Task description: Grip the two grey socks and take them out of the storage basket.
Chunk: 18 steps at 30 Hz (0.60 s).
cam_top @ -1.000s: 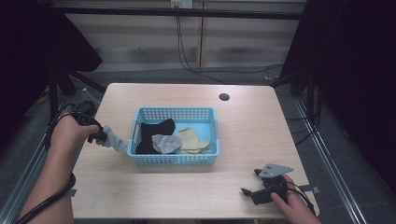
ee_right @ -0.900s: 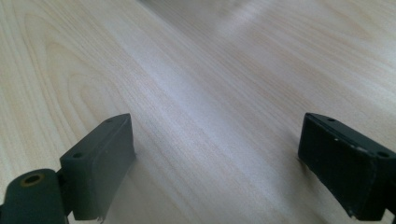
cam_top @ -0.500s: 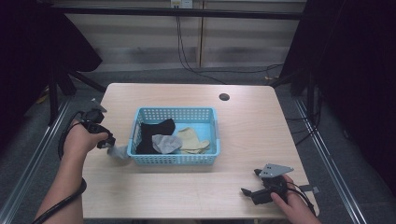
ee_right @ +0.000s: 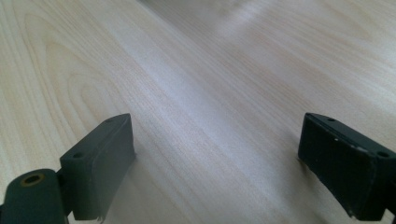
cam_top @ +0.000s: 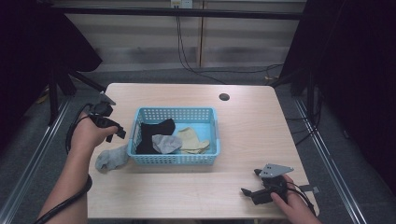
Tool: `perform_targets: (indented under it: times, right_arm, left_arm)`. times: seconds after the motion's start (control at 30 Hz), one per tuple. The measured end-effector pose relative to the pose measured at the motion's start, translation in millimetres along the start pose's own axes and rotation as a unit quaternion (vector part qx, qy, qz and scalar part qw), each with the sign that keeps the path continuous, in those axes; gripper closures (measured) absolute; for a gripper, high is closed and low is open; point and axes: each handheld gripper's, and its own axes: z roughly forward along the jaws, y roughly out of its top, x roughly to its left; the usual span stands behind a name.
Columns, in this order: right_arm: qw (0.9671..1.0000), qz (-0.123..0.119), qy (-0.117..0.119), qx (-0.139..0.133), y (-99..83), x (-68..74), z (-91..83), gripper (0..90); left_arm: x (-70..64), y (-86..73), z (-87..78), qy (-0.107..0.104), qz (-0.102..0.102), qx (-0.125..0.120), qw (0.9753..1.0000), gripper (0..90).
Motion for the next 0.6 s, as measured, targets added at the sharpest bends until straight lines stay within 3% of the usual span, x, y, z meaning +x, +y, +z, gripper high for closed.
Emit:
perform_targets:
  times: [0.17, 0.6]
  right_arm:
    - [1.0000, 0.000, 0.000, 0.001, 0.0, 0.1, 0.0, 10.2]
    - [1.0000, 0.000, -0.001, 0.001, 0.0, 0.0, -0.1, 10.3]
  left_arm:
    - [-10.8, 5.1, -0.6, -0.004, 0.023, -0.010, 0.9997, 42.7]
    - [-36.0, 13.7, 16.4, -0.032, 0.041, -0.005, 0.9986, 37.1]
